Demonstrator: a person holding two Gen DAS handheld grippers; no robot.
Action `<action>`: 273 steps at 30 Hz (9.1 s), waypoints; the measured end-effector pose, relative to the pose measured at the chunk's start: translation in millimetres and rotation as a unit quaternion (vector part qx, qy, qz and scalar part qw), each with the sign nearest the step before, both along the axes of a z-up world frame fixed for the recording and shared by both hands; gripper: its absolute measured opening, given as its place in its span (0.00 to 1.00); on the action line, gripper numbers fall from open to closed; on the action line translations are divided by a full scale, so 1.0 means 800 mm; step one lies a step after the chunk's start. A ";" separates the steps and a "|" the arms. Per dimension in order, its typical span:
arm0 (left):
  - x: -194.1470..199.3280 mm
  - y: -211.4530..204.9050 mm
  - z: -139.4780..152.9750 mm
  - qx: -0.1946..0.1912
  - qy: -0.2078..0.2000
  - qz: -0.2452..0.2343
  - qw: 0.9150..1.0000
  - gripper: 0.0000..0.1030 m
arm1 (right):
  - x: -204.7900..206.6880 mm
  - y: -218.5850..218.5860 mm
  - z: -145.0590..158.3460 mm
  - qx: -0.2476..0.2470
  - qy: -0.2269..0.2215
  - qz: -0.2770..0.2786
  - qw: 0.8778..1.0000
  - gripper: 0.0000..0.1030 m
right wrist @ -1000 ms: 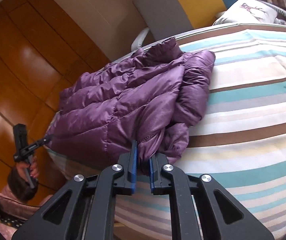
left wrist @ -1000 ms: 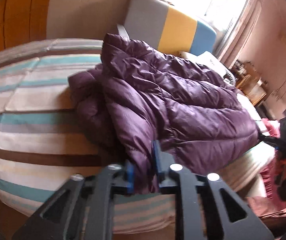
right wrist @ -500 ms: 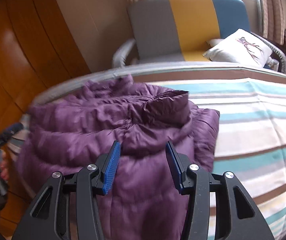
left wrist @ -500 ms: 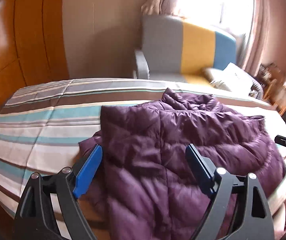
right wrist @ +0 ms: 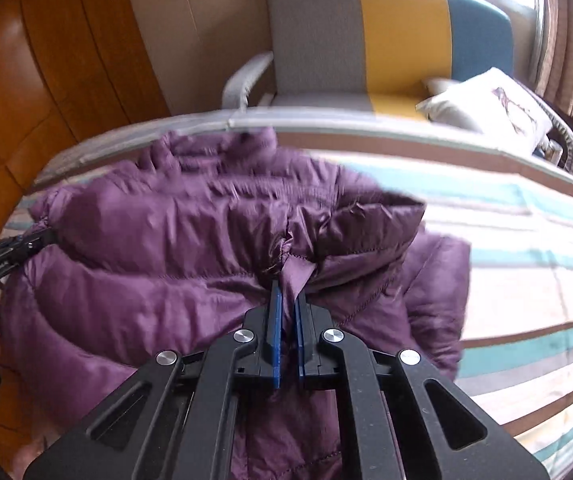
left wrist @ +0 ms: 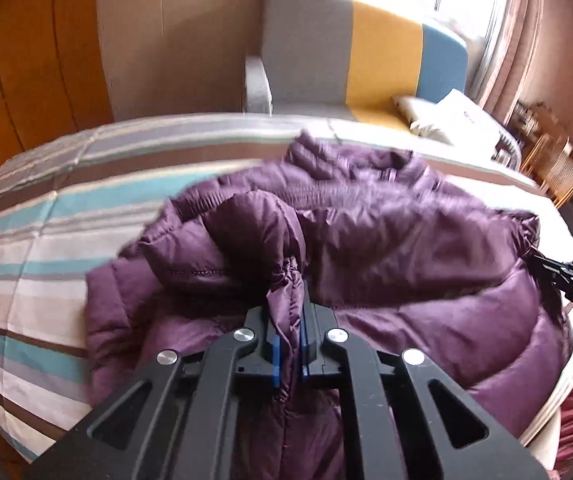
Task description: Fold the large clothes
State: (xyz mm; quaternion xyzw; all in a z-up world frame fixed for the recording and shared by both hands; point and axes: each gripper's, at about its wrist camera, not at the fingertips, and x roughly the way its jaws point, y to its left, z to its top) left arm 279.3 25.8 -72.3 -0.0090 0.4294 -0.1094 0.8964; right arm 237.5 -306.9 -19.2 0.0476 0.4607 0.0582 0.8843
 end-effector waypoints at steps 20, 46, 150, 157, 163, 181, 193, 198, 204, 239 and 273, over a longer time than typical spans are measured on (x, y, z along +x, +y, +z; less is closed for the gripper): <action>0.103 -0.014 -0.045 0.023 0.001 0.034 0.999 0.09 | 0.110 -0.001 -0.047 0.000 0.000 -0.010 1.000 0.05; 0.084 -0.063 -0.003 -0.008 -0.051 0.083 0.995 0.71 | 0.096 0.008 -0.088 -0.005 -0.040 -0.029 0.999 0.08; -0.078 0.111 -0.070 -0.064 -0.034 0.258 0.963 0.86 | -0.065 0.058 -0.024 0.125 -0.092 -0.013 0.988 0.13; -0.095 0.111 -0.090 -0.123 -0.016 0.210 0.970 0.75 | -0.069 0.105 -0.032 0.095 -0.089 0.022 0.991 0.13; -0.084 0.103 -0.105 -0.166 0.005 0.202 0.965 0.77 | -0.055 0.119 -0.072 0.053 -0.054 0.023 0.997 0.13; -0.076 0.113 -0.122 -0.291 0.042 0.242 0.924 0.34 | -0.056 0.117 -0.080 0.060 -0.057 0.005 0.997 0.13; -0.099 0.044 -0.012 -0.211 -0.106 0.172 0.956 0.18 | -0.059 0.122 -0.081 0.058 -0.057 -0.004 0.997 0.13; -0.110 0.013 0.019 -0.189 -0.144 0.134 0.962 0.17 | -0.058 0.123 -0.082 0.060 -0.054 -0.006 0.997 0.13; -0.123 -0.042 0.052 -0.188 -0.179 0.042 0.965 0.17 | -0.058 0.119 -0.084 0.071 -0.053 -0.010 0.996 0.13; -0.113 -0.255 0.068 -0.065 -0.172 -0.110 0.977 0.19 | -0.166 -0.119 -0.061 0.069 -0.089 -0.272 0.956 0.13; -0.092 -0.157 0.043 -0.158 -0.156 -0.067 0.973 0.85 | -0.185 -0.144 -0.020 0.097 -0.119 -0.274 0.949 0.13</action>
